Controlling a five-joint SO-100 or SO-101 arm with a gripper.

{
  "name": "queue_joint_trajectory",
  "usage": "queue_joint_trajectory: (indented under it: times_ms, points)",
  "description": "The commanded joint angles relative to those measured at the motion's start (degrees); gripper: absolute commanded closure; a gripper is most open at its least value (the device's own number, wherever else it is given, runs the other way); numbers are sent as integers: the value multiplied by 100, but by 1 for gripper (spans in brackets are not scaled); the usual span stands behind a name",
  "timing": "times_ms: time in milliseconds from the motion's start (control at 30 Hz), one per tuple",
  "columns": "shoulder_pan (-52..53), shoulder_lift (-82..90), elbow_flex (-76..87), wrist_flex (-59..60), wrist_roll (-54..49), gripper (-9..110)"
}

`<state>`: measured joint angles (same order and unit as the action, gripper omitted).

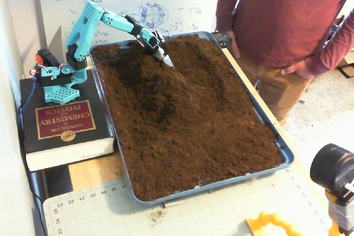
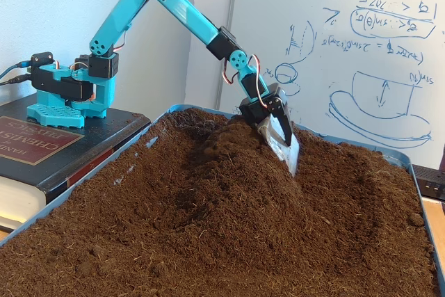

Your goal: Build a berm.

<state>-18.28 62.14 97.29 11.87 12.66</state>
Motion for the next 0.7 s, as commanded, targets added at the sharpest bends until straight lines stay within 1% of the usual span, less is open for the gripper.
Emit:
queue_joint_trajectory:
  times_ms: [0, 133, 267, 667]
  points:
    - [316, 1301, -237, -70, 193, 101]
    - [800, 1784, -756, -114, 272, 101]
    - [1459, 1564, -1644, -114, 255, 101]
    - [3103, -1195, -5405, -123, 176, 101]
